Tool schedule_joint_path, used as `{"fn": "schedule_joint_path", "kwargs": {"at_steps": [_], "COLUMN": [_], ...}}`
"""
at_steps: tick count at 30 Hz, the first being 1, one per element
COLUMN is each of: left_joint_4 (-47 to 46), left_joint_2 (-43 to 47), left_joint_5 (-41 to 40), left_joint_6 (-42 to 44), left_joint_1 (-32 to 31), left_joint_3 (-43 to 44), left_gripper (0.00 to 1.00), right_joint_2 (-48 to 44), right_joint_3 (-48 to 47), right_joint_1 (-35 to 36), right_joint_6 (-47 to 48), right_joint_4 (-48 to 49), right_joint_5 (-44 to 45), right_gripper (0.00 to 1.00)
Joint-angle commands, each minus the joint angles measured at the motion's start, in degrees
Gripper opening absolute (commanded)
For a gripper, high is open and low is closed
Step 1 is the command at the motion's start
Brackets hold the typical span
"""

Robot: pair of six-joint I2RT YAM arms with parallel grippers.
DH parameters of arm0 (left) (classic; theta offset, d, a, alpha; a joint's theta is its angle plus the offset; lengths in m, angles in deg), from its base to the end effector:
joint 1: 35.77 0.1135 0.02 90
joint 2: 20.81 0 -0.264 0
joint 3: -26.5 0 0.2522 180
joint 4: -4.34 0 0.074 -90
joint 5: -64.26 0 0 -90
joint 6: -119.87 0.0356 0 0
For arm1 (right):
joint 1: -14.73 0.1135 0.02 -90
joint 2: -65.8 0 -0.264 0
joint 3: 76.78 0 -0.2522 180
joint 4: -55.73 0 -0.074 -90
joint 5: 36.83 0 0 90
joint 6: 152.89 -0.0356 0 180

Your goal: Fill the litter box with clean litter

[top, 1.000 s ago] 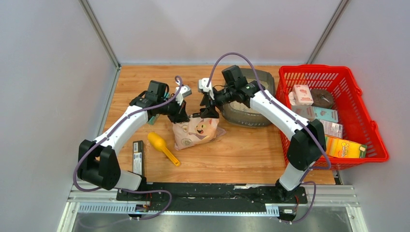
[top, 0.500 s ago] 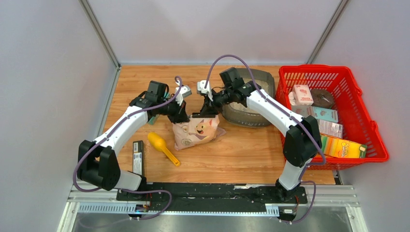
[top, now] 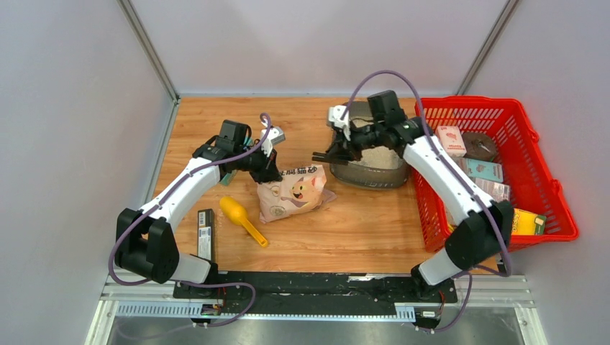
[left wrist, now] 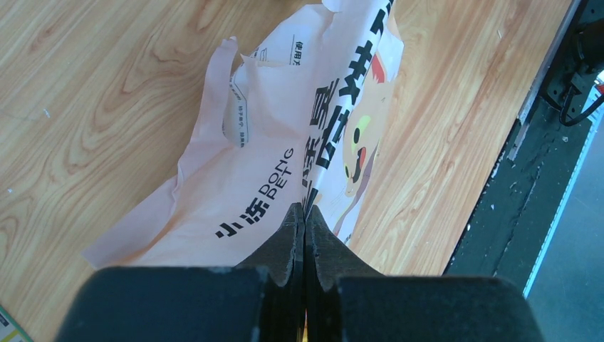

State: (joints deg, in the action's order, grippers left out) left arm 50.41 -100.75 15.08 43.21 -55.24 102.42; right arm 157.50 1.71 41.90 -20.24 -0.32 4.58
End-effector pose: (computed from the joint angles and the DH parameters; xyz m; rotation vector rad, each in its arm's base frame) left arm 0.2659 -0.1187 0.2783 0.9626 2.1520 -0.9134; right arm 0.2937 0.1807 0.3499 -1.5512 1.5412 0.8461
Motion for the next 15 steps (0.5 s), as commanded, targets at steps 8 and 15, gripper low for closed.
{"fn": "schedule_joint_path", "kwargs": {"at_steps": [8,15], "left_joint_4": [-6.7,-7.7], "left_joint_2": [2.7,1.6], "left_joint_5": [4.0,4.1], "left_joint_6": [-0.5,-2.9], "left_joint_1": [-0.2,-0.2], "left_joint_3": [1.5,2.7], "left_gripper": [0.00,0.00], "right_joint_2": [-6.3,1.4], "right_joint_3": [17.5,21.8], "right_joint_1": [-3.4,-1.8], "right_joint_6": [31.3,35.1], "right_joint_4": [-33.4,-36.7], "right_joint_5": [-0.9,-1.3], "right_gripper": [0.05,0.05]}}
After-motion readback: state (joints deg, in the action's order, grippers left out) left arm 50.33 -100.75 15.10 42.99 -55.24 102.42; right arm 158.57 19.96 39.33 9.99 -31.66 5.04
